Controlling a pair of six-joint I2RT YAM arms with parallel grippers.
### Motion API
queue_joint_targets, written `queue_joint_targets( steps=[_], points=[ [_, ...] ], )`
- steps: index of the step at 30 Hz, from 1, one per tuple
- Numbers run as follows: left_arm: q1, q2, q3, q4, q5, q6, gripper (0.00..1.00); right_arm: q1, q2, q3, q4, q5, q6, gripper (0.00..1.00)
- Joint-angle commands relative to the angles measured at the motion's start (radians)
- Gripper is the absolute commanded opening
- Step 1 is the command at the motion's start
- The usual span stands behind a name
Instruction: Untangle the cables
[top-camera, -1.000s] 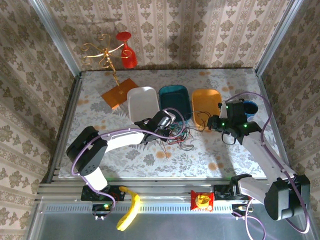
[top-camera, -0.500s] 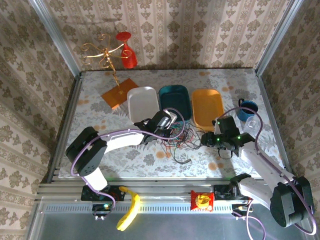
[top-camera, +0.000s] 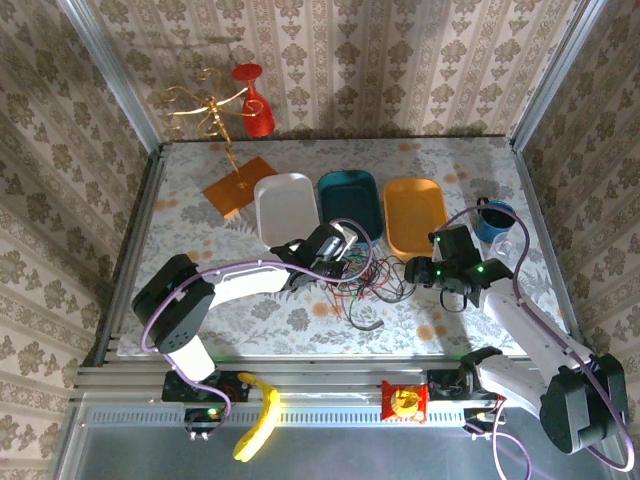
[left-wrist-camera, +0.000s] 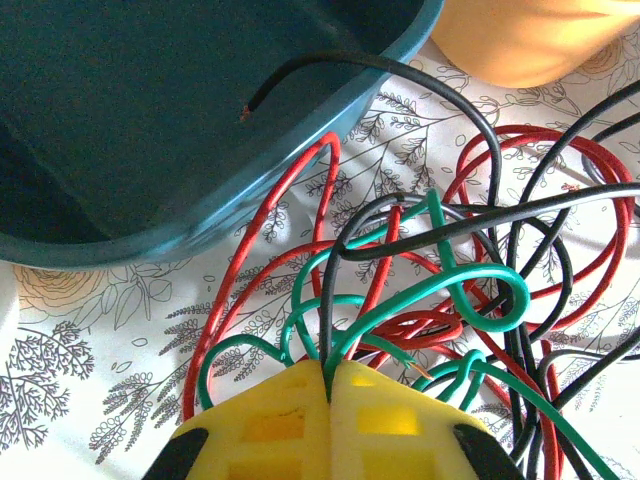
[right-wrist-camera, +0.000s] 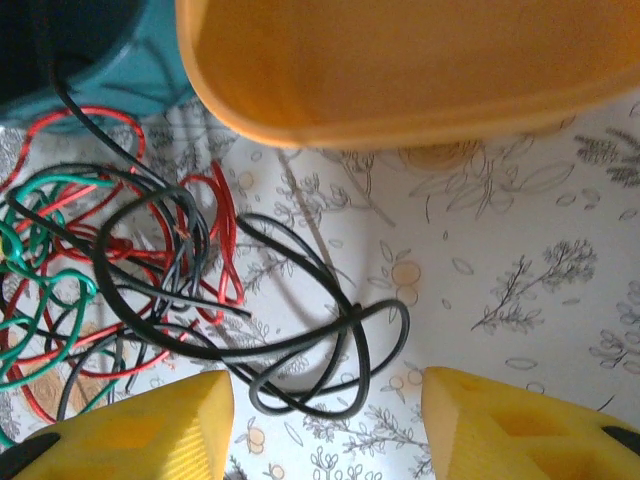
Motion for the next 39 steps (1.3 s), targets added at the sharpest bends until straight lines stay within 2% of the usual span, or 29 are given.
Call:
queue_joint_targets(
  steps=[1,12,29,31,33,36,39],
  points=[
    [-0.010,-0.001,0.021,-0.003,0.003,0.019,0.00,0.001,0.023,0.028,-0.048,0.041,-0.032,0.54],
    [-0.010,-0.002,0.019,-0.003,0.001,0.020,0.00,0.003,0.137,0.084,0.034,-0.045,-0.068,0.53],
    [-0.011,0.004,0.023,0.001,0.024,0.024,0.00,0.042,0.300,0.183,0.060,0.085,-0.171,0.52],
    [-0.010,0.004,0.024,0.001,0.023,0.024,0.00,0.047,0.308,0.188,0.063,0.098,-0.182,0.48],
    [-0.011,0.004,0.024,0.000,0.024,0.024,0.00,0.051,0.315,0.195,0.065,0.115,-0.185,0.37],
    [-0.010,0.004,0.024,0.001,0.026,0.024,0.00,0.052,0.317,0.201,0.067,0.134,-0.179,0.15],
    [-0.008,0.005,0.026,-0.002,0.027,0.024,0.00,0.052,0.295,0.199,0.059,0.145,-0.181,0.03]
  ],
)
